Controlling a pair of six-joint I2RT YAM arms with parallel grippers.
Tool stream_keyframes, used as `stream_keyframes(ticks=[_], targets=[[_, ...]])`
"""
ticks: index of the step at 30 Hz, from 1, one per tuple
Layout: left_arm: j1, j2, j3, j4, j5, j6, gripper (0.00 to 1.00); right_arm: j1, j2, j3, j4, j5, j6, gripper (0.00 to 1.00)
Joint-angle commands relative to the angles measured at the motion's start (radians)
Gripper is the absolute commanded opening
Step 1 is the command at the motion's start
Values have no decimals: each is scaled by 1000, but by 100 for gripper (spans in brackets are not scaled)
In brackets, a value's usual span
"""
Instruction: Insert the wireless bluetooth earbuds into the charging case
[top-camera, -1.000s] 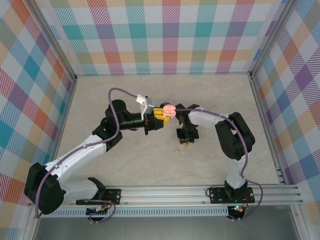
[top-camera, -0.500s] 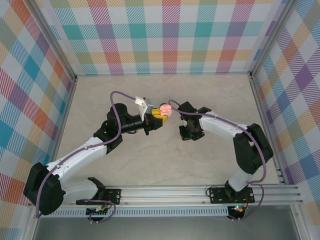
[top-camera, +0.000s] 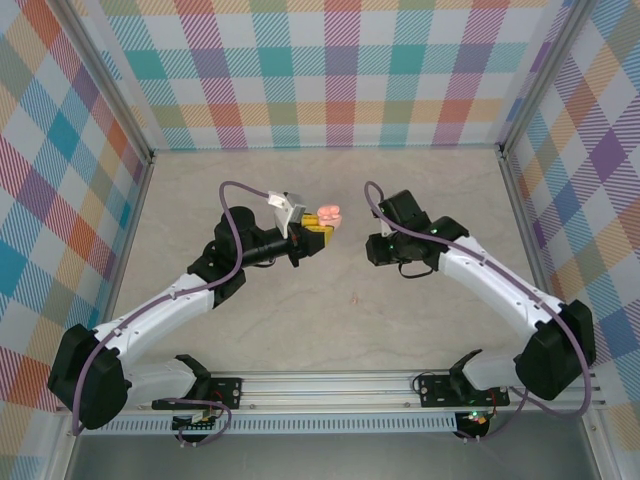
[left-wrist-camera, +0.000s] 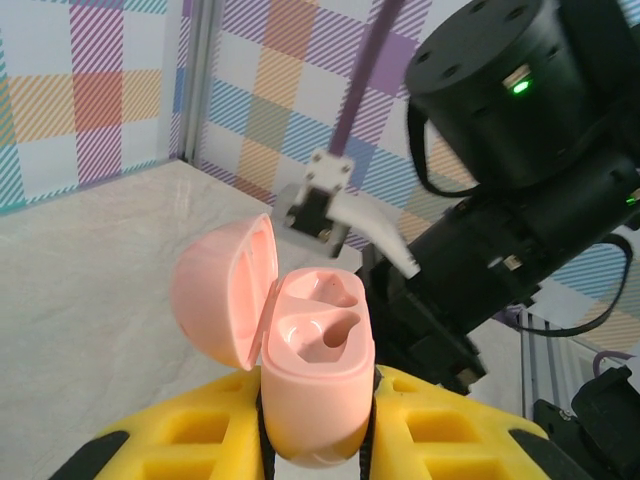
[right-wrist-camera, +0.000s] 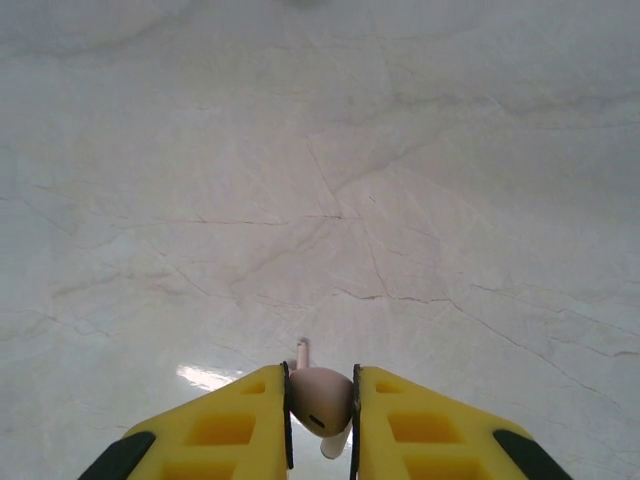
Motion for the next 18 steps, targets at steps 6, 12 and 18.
stream_keyframes(ticks=[6, 12, 18], targets=[[7, 26, 3, 29, 14, -4, 26, -4, -125, 88, -4, -78, -56, 22], [6, 41, 14, 26, 49, -2, 26, -4, -184, 138, 7, -129, -88, 23], [4, 61, 25, 21, 103, 2, 26, -4, -188, 202, 15, -195, -105, 24]])
